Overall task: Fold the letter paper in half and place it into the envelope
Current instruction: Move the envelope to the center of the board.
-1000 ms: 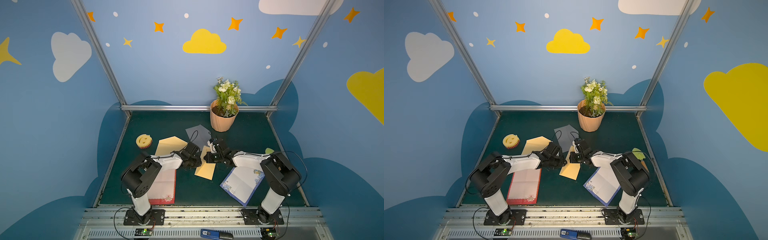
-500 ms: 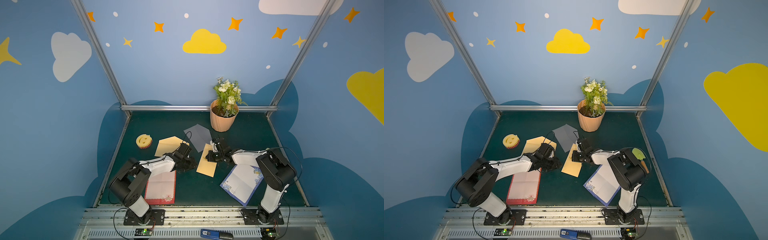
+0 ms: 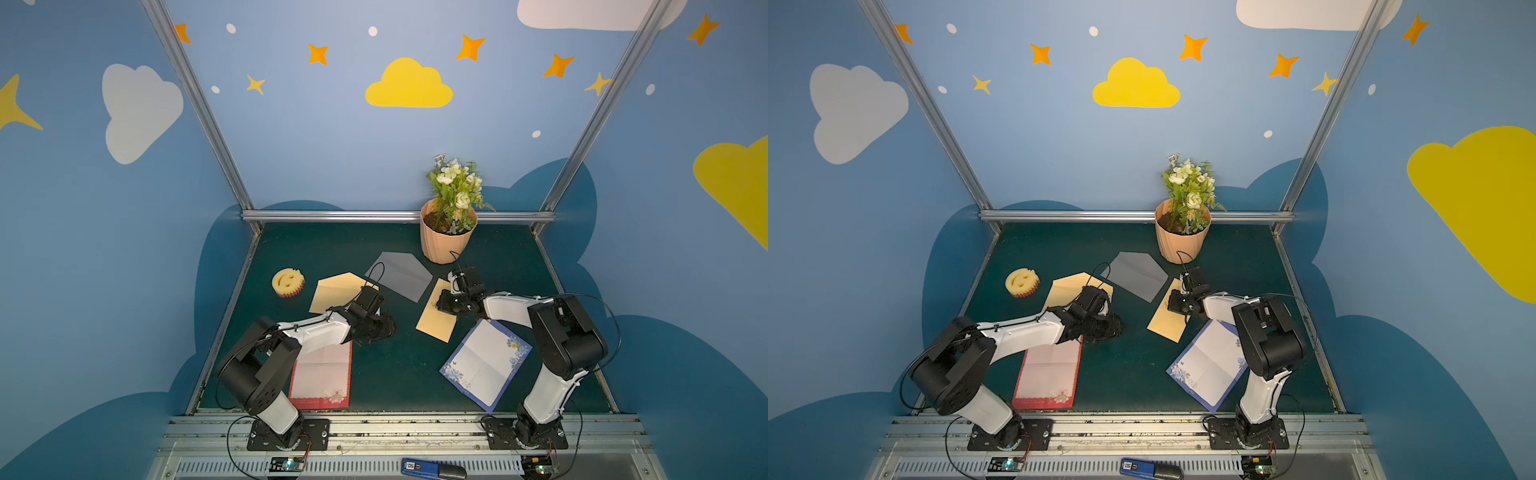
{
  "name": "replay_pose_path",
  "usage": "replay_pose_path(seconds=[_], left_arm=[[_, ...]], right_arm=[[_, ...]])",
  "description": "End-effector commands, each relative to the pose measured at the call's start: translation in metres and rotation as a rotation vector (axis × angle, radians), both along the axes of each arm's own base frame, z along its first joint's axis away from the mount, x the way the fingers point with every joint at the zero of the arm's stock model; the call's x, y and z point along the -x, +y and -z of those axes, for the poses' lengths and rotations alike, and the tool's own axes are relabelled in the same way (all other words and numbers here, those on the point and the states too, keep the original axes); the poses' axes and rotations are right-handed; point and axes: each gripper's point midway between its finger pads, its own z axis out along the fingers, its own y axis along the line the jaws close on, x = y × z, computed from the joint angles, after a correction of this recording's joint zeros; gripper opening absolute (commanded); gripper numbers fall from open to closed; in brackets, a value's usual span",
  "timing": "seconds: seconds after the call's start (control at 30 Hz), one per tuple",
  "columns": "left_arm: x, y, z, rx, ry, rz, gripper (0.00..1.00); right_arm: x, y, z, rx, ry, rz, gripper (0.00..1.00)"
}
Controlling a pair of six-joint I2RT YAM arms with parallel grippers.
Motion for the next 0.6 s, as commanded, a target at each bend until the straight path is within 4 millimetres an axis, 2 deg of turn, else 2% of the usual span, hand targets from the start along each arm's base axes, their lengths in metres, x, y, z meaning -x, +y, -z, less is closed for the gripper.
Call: replay_pose_path(seconds=[0.0,0.23,0.4,0.47,0.57], left_arm=[[-0.008,0.007,-0.017,0.01,-0.066,-0.03,0.52],[-0.009,0.025,-0.036,0.026,-0.133,-0.075,0.55],[-0.01,0.039,-0.047,0.014,-0.188,-0.114,0.6],[-0.009,0.044,-0.049,0.01,-0.202,-0.127,0.61],[-0.008,0.054,-0.054,-0.005,-0.231,-0.147,0.63]], right_arm=[[-0.004,-0.019,0.014,0.021,0.072,0.026,0.1],[-0.04,-0.037,0.01,0.014,0.074,0.081,0.12],[-0.074,-0.051,0.01,0.003,0.066,0.115,0.18],[-0.085,-0.053,0.002,-0.004,0.051,0.107,0.2],[-0.091,-0.048,-0.029,-0.019,-0.023,0.056,0.28]])
